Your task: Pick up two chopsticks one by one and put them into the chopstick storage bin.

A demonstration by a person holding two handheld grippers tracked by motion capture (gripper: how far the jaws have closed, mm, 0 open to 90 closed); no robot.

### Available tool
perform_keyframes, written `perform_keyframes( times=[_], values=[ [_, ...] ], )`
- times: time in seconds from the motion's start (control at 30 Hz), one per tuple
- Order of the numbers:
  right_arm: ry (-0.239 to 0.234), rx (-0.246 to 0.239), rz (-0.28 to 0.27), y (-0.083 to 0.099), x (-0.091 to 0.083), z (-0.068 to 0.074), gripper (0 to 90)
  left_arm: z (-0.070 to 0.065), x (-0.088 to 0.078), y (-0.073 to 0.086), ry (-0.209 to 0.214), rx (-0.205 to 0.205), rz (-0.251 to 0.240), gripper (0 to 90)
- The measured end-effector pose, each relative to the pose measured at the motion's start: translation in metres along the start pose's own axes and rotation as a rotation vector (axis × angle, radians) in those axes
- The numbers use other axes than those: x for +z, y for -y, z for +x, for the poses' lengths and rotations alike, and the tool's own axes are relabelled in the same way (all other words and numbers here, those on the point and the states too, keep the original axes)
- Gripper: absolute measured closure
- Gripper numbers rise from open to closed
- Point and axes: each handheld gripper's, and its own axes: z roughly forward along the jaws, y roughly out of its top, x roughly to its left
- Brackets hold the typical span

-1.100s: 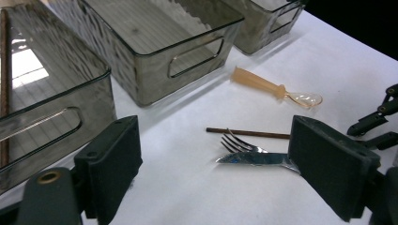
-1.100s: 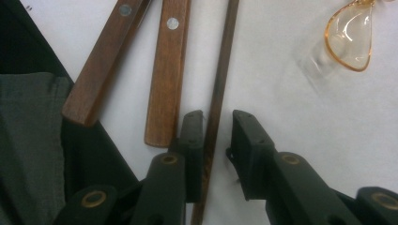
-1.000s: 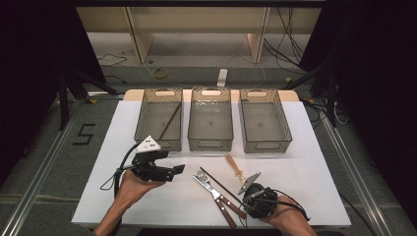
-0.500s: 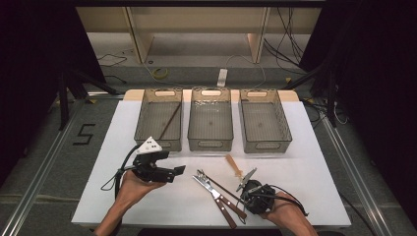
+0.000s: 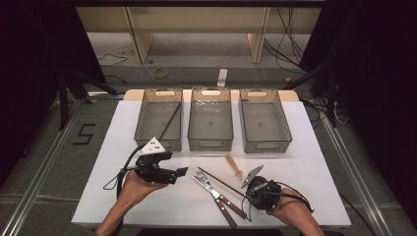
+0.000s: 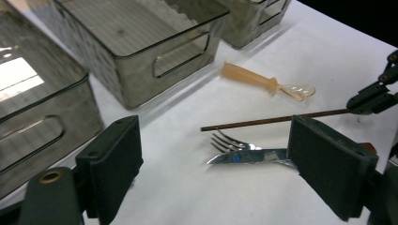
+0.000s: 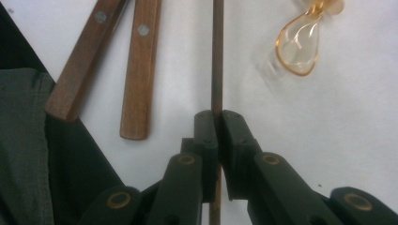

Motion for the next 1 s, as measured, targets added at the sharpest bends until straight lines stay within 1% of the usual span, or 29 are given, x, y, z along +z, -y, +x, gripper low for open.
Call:
perform_keyframes(
  times=[0.07, 0.13, 0.23, 0.33, 0.37, 0.43, 0.47, 0.53, 0.63, 0.7, 0.73, 0.8, 0.83, 0.87, 0.93, 0.97, 1.0],
  values=[
    [0.007, -0.006, -0.014, -0.001, -0.004, 0.0, 85.9, -0.004, 0.002, -0.002, 0.008, 0.021, 0.008, 17.5],
    [0.001, -0.008, -0.028, -0.002, -0.008, 0.001, 85.9, -0.008, 0.004, -0.003, 0.016, 0.037, 0.017, 17.5],
    [0.012, -0.036, -0.031, -0.005, -0.013, 0.003, 86.0, -0.014, 0.007, -0.005, 0.024, 0.055, 0.027, 17.5],
    [0.019, -0.047, -0.048, -0.009, -0.019, 0.005, 86.0, -0.019, 0.009, -0.007, 0.033, 0.075, 0.033, 17.5],
    [0.02, -0.063, -0.052, -0.01, -0.021, 0.004, 86.0, -0.021, 0.01, -0.008, 0.035, 0.086, 0.035, 17.6],
    [0.022, -0.072, -0.062, -0.013, -0.025, 0.005, 86.0, -0.026, 0.011, -0.01, 0.041, 0.104, 0.038, 17.5],
    [0.024, -0.071, -0.07, -0.015, -0.027, 0.006, 86.0, -0.028, 0.011, -0.011, 0.048, 0.113, 0.041, 17.5],
    [0.021, -0.096, -0.075, -0.019, -0.03, 0.007, 86.0, -0.032, 0.013, -0.013, 0.064, 0.127, 0.05, 17.7],
    [0.016, -0.114, -0.09, -0.026, -0.034, 0.011, 86.0, -0.038, 0.016, -0.015, 0.079, 0.166, 0.081, 17.9],
    [0.008, -0.142, -0.092, -0.03, -0.035, 0.015, 86.0, -0.041, 0.019, -0.015, 0.091, 0.188, 0.098, 17.8],
    [0.004, -0.138, -0.097, -0.032, -0.036, 0.017, 86.0, -0.043, 0.02, -0.016, 0.095, 0.2, 0.105, 17.9],
    [0.004, -0.164, -0.099, -0.035, -0.037, 0.019, 86.0, -0.047, 0.023, -0.016, 0.097, 0.23, 0.128, 17.9],
    [0.004, -0.17, -0.097, -0.036, -0.038, 0.02, 86.0, -0.05, 0.024, -0.016, 0.094, 0.243, 0.135, 17.9],
    [0.0, -0.17, -0.1, -0.037, -0.038, 0.021, 86.0, -0.051, 0.025, -0.016, 0.095, 0.264, 0.151, 18.0],
    [-0.002, -0.189, -0.105, -0.039, -0.039, 0.023, 86.0, -0.055, 0.027, -0.015, 0.103, 0.292, 0.176, 19.0],
    [-0.005, -0.191, -0.105, -0.039, -0.039, 0.024, 86.0, -0.056, 0.029, -0.014, 0.107, 0.307, 0.188, 19.6],
    [-0.006, -0.2, -0.104, -0.04, -0.039, 0.024, 86.0, -0.057, 0.03, -0.013, 0.105, 0.32, 0.2, 20.0]
  ],
)
